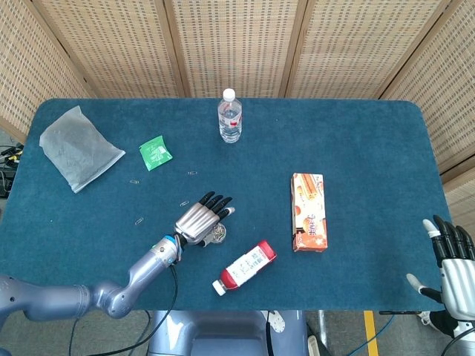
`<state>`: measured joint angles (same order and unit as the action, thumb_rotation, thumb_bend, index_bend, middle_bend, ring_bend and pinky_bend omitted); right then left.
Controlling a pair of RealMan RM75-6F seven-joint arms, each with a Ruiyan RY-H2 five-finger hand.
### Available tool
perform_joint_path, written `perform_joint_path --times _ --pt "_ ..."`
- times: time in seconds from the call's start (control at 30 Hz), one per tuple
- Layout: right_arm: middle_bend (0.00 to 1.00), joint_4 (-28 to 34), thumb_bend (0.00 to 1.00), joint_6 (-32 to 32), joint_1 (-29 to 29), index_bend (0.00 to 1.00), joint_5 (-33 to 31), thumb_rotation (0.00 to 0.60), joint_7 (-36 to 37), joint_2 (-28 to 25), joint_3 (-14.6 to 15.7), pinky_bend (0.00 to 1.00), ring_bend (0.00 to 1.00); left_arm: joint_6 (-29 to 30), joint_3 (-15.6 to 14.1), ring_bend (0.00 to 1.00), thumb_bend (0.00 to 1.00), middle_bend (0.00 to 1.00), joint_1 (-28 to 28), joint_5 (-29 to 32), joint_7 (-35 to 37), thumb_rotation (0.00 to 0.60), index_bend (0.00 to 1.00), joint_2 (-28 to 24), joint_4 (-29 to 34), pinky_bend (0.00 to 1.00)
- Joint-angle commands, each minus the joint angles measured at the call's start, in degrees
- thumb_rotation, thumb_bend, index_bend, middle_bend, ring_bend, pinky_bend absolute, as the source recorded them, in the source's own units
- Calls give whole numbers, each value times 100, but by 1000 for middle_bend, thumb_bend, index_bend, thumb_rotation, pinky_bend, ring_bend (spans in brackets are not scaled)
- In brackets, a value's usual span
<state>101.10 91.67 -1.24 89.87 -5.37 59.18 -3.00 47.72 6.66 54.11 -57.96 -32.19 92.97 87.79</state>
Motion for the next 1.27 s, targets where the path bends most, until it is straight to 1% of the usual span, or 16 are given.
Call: perform_joint_path --times 0.03,0.1,0.2,0.3,0.33,0.4,0.47,0.53,0.57,0.6,0.63,0.67,0.8,0.97,1.17,1.27 --pt "0 4 0 7 -3 0 7 600 1 -3 1 0 0 -8 17 0 273 0 -13 -37 135 600 0 -71 86 0" --pt "0 5 0 15 -7 0 17 600 5 -4 4 0 0 14 29 0 265 0 -29 -102 224 600 0 -125 153 0" --pt "0 8 0 25 -13 0 40 600 -1 -6 16 0 0 243 75 0 253 0 -142 -420 464 600 0 -372 432 0" --pt "0 11 0 43 -25 0 66 600 -1 -11 29 0 0 614 98 0 218 0 -334 -673 549 600 0 -814 782 0" --pt "0 12 0 52 -29 0 80 600 0 -12 34 0 0 790 74 0 200 0 -441 -736 523 600 0 -1010 943 0" --pt "0 6 0 54 -33 0 81 600 15 -17 37 0 0 1237 27 0 118 0 -685 -744 310 600 0 -1349 1161 0" --pt "0 -2 0 19 -22 0 32 600 52 -23 24 0 0 1911 -38 0 38 0 -1023 -703 -105 600 0 -1661 1434 0" --pt "0 -10 0 -27 -7 0 -36 600 86 -29 7 0 0 2503 -101 0 1 0 -1387 -718 -210 600 0 -1914 1642 0" --pt "0 -14 0 -49 1 0 -71 600 107 -34 -4 0 0 2797 -174 0 0 0 -1637 -751 -127 600 0 -2101 1748 0" --pt "0 -17 0 -57 5 0 -80 600 116 -34 -8 0 0 2926 -211 0 0 0 -1762 -773 -48 600 0 -2197 1788 0" --pt "0 -29 0 -67 15 0 -89 600 131 -29 -17 0 0 3265 -304 0 0 0 -2111 -802 257 600 0 -2433 1858 0" --pt "0 -44 0 -75 23 0 -96 600 140 -24 -24 0 0 3436 -374 0 0 0 -2319 -886 523 600 0 -2564 1887 0" --pt "0 -124 0 -90 32 0 -218 600 195 0 -80 0 0 3872 -650 0 0 0 -3061 -1096 1581 600 0 -2961 1824 0" --pt "0 -180 0 24 5 0 -125 600 210 24 -80 0 0 4278 -963 0 3 0 -3790 -1360 2362 600 0 -3261 1621 0" --pt "0 -197 0 93 -35 0 -24 600 206 14 -31 0 0 4360 -1191 0 21 0 -4139 -1982 2944 600 0 -3427 1455 0" --pt "0 -182 0 115 -44 0 55 600 177 15 0 0 0 4325 -1202 0 29 0 -4204 -2159 3059 600 0 -3469 1426 0"
